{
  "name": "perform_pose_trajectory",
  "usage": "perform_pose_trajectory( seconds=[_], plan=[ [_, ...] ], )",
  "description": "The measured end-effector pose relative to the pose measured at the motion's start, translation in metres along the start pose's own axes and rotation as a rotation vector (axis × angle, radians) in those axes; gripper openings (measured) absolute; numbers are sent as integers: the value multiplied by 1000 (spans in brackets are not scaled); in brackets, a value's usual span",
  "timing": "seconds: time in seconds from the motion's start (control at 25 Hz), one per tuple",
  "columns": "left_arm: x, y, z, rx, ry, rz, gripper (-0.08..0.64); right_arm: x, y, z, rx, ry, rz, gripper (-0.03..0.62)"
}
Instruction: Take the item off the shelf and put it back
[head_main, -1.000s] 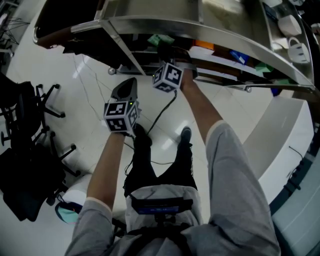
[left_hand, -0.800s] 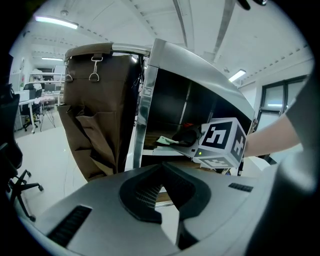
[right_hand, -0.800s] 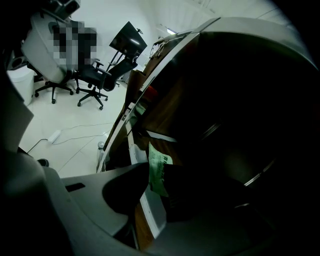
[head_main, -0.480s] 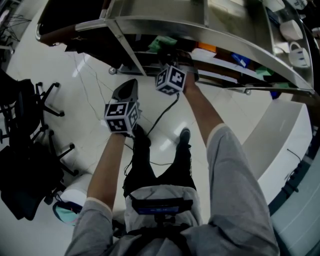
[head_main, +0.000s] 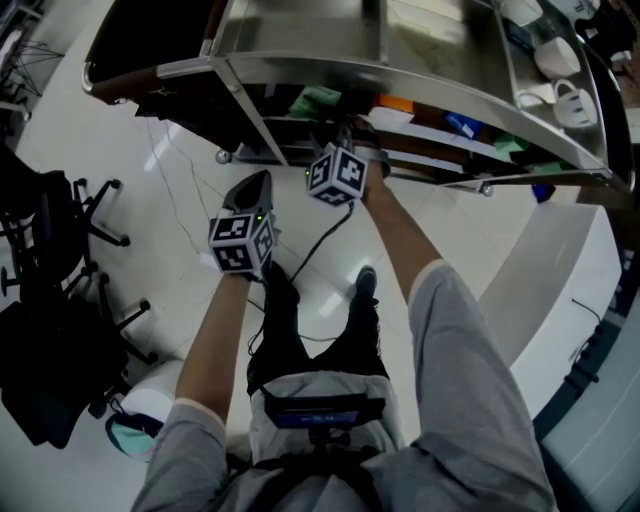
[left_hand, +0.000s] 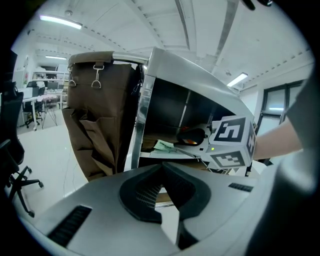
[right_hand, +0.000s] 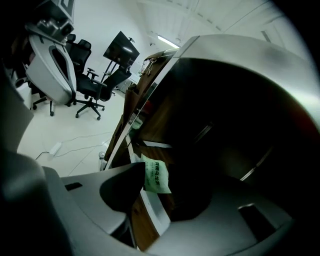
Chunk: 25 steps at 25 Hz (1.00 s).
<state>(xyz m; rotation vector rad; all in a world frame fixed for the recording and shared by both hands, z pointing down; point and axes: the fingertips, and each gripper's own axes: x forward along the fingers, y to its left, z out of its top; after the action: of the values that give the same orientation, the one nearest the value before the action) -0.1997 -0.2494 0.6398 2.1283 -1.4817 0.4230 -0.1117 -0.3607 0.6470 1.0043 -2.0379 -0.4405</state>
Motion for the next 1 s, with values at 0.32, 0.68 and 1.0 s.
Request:
perform_pose_trajectory(
  seconds=[0.32, 0.68, 1.0],
  plan=[
    [-40, -28, 26, 32, -33, -4, 5, -91, -32, 4, 244, -16, -48, 31],
    [-99, -58, 42, 65, -49, 21, 5, -213, -56, -50, 512, 34, -82, 11],
    [-134, -80, 47, 76, -83, 25, 5, -300, -86, -101, 884, -44, -131, 9]
  ],
)
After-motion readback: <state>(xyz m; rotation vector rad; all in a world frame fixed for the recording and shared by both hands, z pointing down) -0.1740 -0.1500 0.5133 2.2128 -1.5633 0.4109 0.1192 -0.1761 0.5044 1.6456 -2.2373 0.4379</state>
